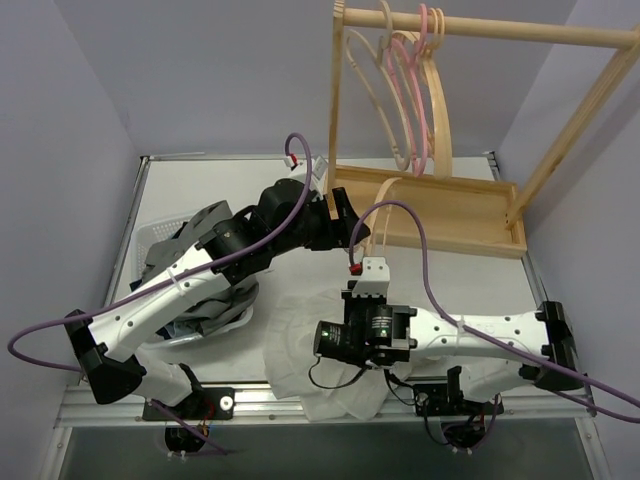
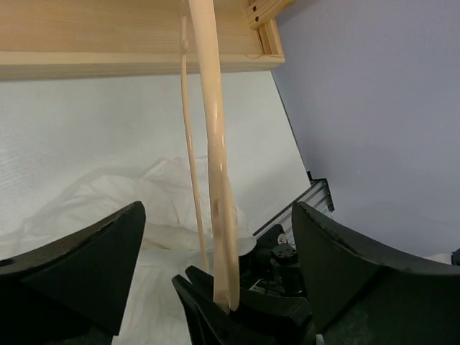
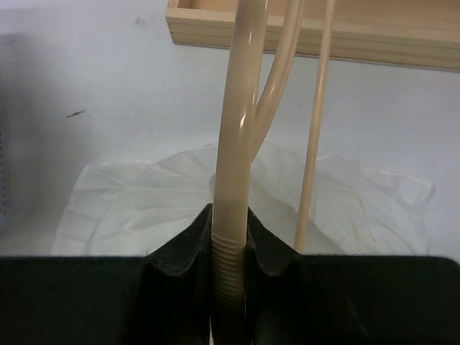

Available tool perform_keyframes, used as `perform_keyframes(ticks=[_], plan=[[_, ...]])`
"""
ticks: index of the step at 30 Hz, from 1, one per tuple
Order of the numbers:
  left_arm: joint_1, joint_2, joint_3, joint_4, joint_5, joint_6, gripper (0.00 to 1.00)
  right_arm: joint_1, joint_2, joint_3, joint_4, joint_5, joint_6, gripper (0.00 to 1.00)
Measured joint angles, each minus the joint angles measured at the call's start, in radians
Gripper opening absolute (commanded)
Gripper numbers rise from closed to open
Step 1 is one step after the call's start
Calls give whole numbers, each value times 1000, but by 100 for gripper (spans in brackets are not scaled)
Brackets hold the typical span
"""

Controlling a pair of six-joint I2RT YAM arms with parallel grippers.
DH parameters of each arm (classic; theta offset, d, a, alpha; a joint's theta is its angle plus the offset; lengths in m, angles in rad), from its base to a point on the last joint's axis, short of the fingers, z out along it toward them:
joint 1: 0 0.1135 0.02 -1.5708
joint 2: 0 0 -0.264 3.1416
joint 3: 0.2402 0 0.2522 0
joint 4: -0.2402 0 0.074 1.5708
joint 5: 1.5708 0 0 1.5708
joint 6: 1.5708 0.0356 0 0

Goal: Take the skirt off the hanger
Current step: Place the hanger at the clothesline.

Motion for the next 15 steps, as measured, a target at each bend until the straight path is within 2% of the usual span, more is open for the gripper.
perform_keyframes(ticks=[5, 9, 15], plan=[[3, -15, -17, 15, -18, 21, 94, 11, -179, -84, 113, -69, -40, 0], [3, -101, -99, 35, -60, 56, 94, 11, -340, -158, 155, -124, -42, 0], [4, -235, -159, 50, -115, 137, 94, 11, -468, -265, 161, -155, 8, 0]])
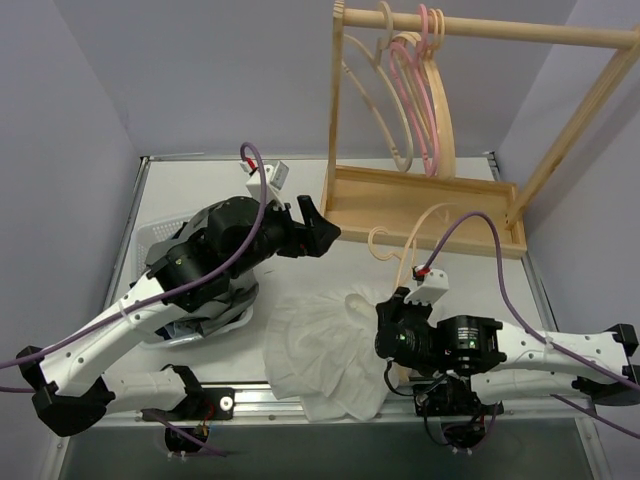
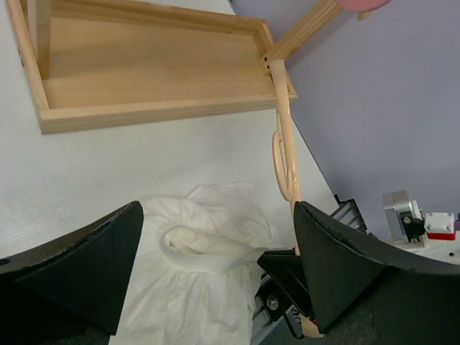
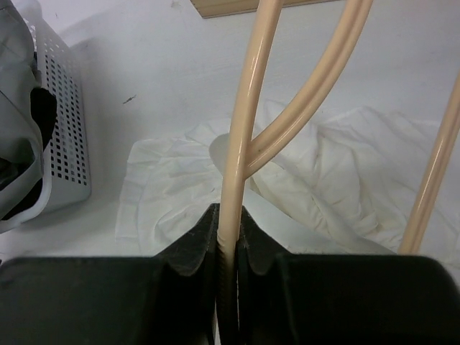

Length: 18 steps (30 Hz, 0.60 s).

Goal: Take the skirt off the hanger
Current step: Place the hanger at the clothesline.

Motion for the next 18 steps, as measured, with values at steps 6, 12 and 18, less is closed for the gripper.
perform_keyframes(ticks=[6, 12, 18], plan=[[0, -33, -18, 25, 14, 98, 94, 0, -103, -49, -4, 6, 61, 0], [-2, -6, -75, 24, 76, 182, 94, 0, -187, -14, -60, 91, 120, 0], [-7, 1, -149, 26, 130, 233, 94, 0, -188, 134, -139, 227, 144, 0]])
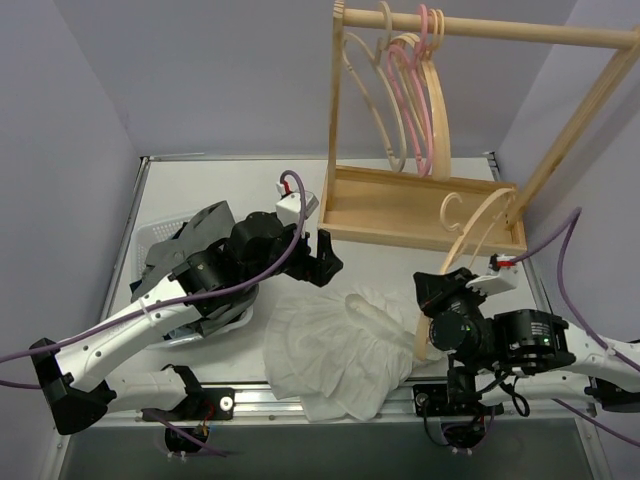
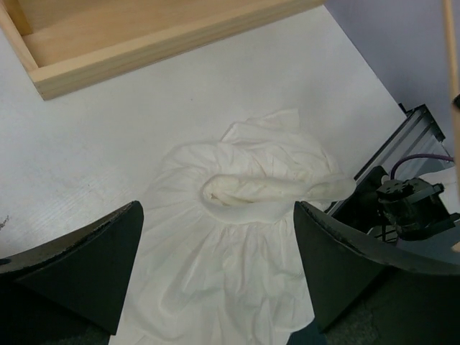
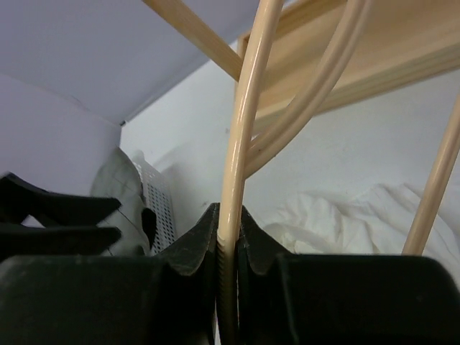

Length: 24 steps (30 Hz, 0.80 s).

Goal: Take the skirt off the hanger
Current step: Place the hanger at the clothesline.

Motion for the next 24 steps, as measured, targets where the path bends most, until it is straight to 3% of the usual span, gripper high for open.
perform_keyframes(ticks=[4, 9, 12, 17, 24], plan=[[-3, 0, -25, 1, 22, 18, 94, -2, 30, 128, -6, 97, -58, 0], [-3, -1, -26, 8, 38, 30, 94, -60, 177, 292, 17, 194, -179, 0], [-3, -2, -29, 11, 48, 37, 94, -149, 216, 297, 159, 179, -388, 0], [-3, -3, -36, 13, 56, 42, 94, -501, 287, 332, 388, -23, -678, 0], [-3, -34, -54, 13, 59, 47, 94, -911, 421, 454, 510, -442, -863, 0]])
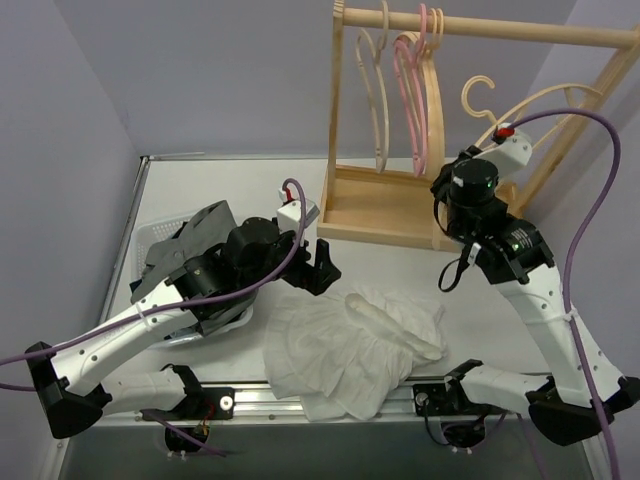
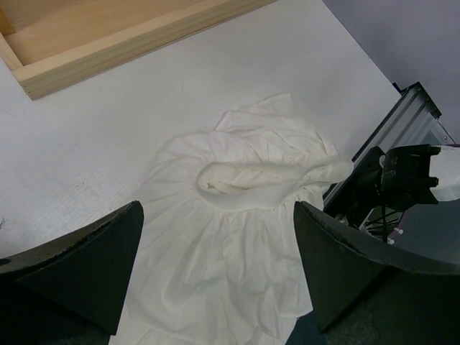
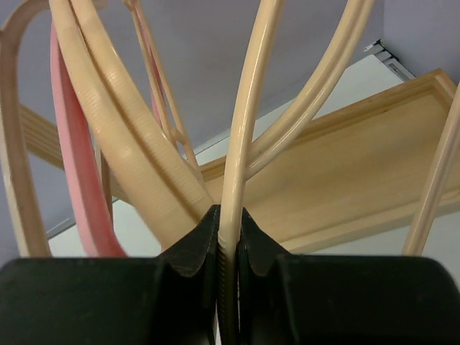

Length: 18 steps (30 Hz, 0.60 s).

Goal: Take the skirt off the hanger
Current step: Place the hanger at the clothesline.

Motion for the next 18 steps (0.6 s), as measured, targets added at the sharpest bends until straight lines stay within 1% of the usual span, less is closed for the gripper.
perform_keyframes(ticks=[3, 10, 14, 18], plan=[[0, -12, -14, 0, 2, 1, 94, -102, 63, 46, 34, -160, -25, 0], [0, -13, -31, 0, 35, 3, 94, -190, 121, 77, 84, -477, -10, 0], [0, -12, -31, 0, 51, 8, 94, -302, 128, 104, 115, -636, 28, 0], [0, -10, -38, 0, 69, 8, 94, -449, 131, 119, 159, -789, 69, 0]])
